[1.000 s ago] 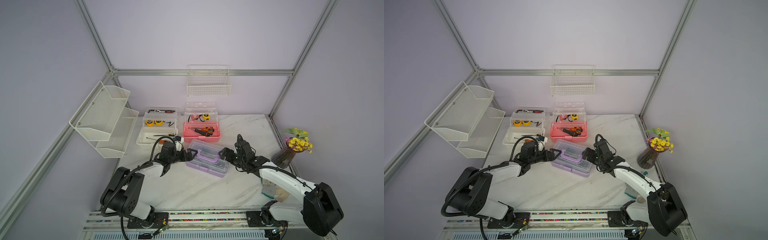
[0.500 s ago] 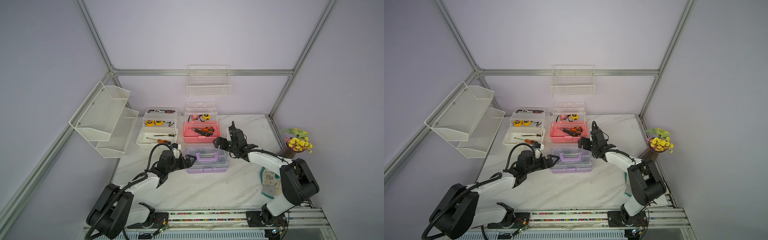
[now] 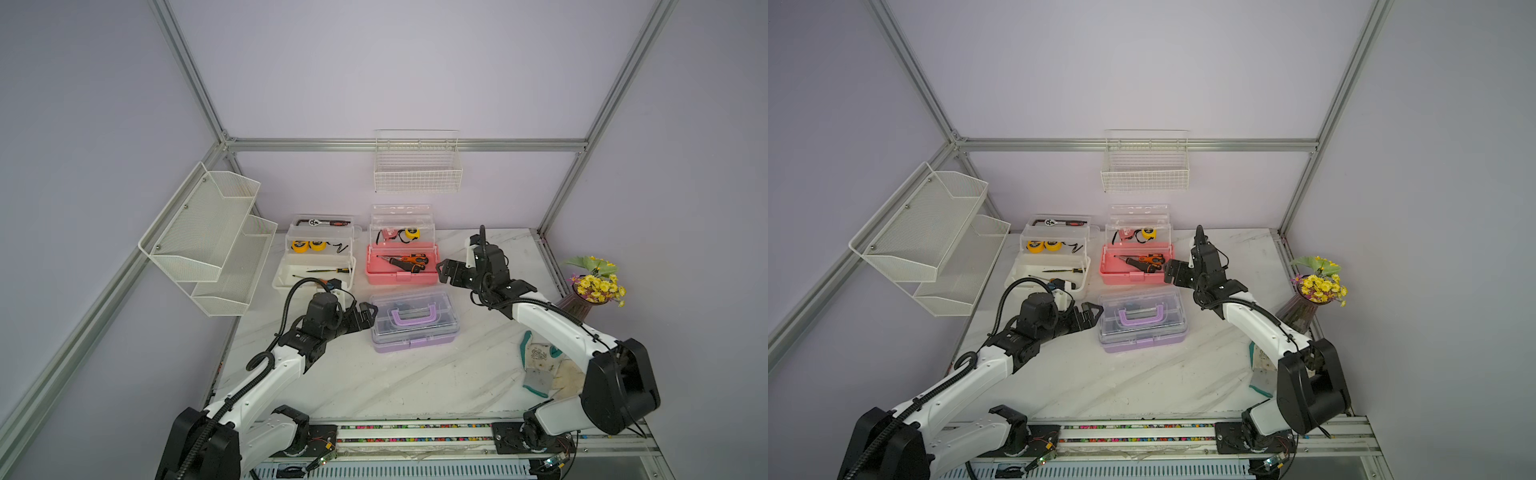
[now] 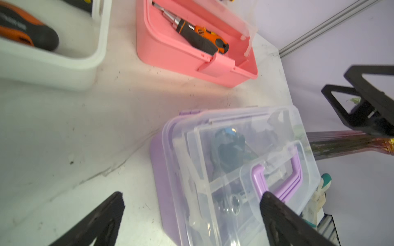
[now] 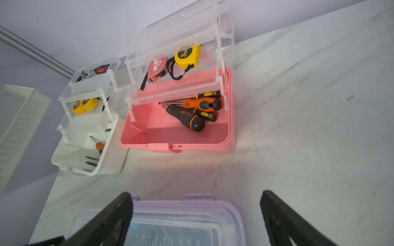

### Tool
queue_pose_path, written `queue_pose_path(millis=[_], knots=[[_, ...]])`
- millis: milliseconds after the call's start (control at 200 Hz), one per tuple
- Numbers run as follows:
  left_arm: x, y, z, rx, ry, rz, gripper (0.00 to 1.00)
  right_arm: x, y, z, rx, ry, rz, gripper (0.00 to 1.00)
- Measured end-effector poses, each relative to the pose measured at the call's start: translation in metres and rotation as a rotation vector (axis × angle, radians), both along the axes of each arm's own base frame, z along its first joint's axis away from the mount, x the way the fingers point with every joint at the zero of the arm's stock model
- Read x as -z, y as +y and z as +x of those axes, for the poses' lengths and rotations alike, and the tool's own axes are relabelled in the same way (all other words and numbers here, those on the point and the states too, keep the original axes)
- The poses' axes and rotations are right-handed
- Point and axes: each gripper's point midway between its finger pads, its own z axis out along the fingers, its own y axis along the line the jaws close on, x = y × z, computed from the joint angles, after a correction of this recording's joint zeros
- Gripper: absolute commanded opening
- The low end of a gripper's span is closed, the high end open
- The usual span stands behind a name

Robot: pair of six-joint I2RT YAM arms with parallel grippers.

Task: Close toolboxes
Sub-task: Adjust the toolbox at the center of the board.

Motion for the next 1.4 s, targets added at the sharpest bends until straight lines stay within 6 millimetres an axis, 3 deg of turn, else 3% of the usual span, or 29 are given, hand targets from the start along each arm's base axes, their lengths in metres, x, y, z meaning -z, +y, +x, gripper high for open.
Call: queue_pose_path(millis=[95, 270, 430, 665, 820, 965, 1075, 1280, 1400], knots=[[-0.022, -0.01, 0.026, 0.034, -0.057, 0.014, 1.0, -0.004, -0.009, -0.027, 0.008, 0.019, 0.029, 0.97], [-0.039, -0.045, 0.076, 0.159, -0.108, 0.025, 1.0, 0.017, -0.019, -0.083, 0.005, 0.132, 0.092, 0.97], [-0.02, -0.071, 0.1, 0.268, -0.088, 0.016, 1.0, 0.05, -0.009, -0.125, -0.034, 0.309, 0.163, 0.97], [0.01, -0.089, 0.096, 0.373, -0.022, -0.006, 1.0, 0.083, 0.027, -0.165, -0.13, 0.493, 0.282, 0.97], [0.011, -0.099, 0.088, 0.422, -0.013, -0.025, 1.0, 0.102, 0.044, -0.159, -0.152, 0.542, 0.278, 0.97], [0.015, -0.104, 0.08, 0.449, -0.007, -0.045, 1.0, 0.098, 0.051, -0.138, -0.161, 0.5, 0.238, 0.97], [0.029, -0.099, 0.071, 0.441, 0.016, -0.051, 1.0, 0.095, 0.058, -0.121, -0.186, 0.454, 0.219, 0.97], [0.026, -0.09, 0.06, 0.414, 0.01, -0.061, 1.0, 0.093, 0.069, -0.093, -0.254, 0.362, 0.174, 0.97], [0.027, -0.084, 0.058, 0.391, 0.021, -0.055, 1.0, 0.092, 0.069, -0.092, -0.299, 0.291, 0.143, 0.97]])
